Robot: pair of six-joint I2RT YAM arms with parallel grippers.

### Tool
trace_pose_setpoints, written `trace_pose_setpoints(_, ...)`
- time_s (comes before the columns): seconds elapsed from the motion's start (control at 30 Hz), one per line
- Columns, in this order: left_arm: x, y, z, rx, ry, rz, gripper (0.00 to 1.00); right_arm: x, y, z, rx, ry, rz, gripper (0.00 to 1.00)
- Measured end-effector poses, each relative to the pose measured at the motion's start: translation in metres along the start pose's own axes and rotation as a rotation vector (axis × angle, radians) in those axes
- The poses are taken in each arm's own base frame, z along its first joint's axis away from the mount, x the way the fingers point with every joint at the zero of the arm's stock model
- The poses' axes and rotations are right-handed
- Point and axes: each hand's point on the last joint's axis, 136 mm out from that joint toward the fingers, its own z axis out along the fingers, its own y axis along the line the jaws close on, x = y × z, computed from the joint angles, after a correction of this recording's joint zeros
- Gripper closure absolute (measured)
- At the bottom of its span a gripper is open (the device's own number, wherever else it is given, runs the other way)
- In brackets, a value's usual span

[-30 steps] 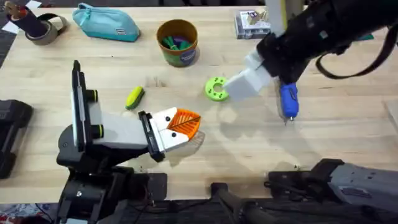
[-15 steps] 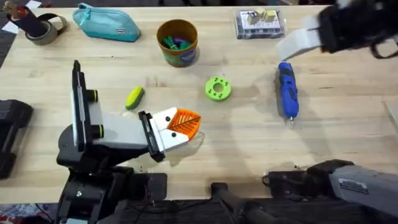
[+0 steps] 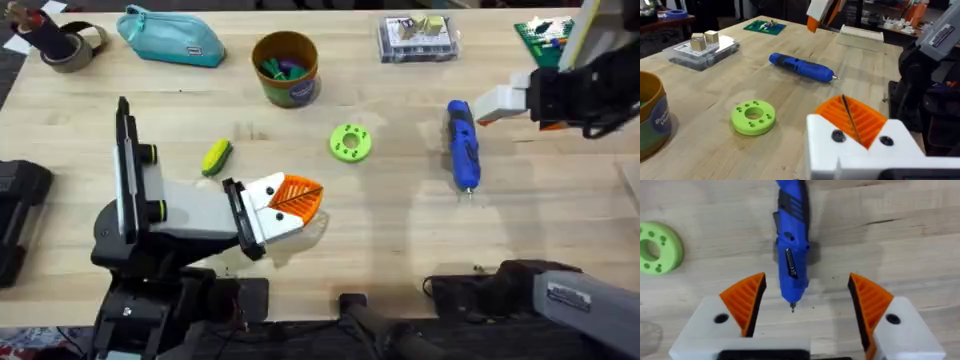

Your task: Pick up the gripper from the table and insert it into the empty holder that is missing its gripper. Then pick up a screw, insert it into the mounting hole, and use the screwdriver to tighten it. Finally, clean up the table by picking up the vegetable and placing it into the bucket.

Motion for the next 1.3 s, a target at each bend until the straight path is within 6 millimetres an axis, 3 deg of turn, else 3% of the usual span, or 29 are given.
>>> trace_pose_setpoints(0.2, 0.0, 0.0, 0.0, -0.002, 0.0, 0.0, 0.995, -0.007, -0.009, 0.034, 0.011, 0.089, 0.038, 0.014)
trace_pose_setpoints(0.33, 0.0, 0.0, 0.0, -0.002, 0.0, 0.0, 0.995, -0.014, -0.003, 0.057, -0.025, 0.121, 0.037, 0.014)
trace_pose_setpoints(0.37, 0.0, 0.0, 0.0, -0.002, 0.0, 0.0, 0.995, -0.019, 0.001, 0.071, -0.047, 0.137, 0.038, 0.014)
trace_pose_setpoints(0.5, 0.0, 0.0, 0.0, -0.002, 0.0, 0.0, 0.995, -0.027, 0.003, 0.089, -0.061, 0.139, 0.037, 0.014)
trace_pose_setpoints(1.3, 0.0, 0.001, 0.0, -0.008, -0.001, 0.0, 0.995, -0.026, 0.012, 0.146, -0.063, 0.228, -0.047, 0.014)
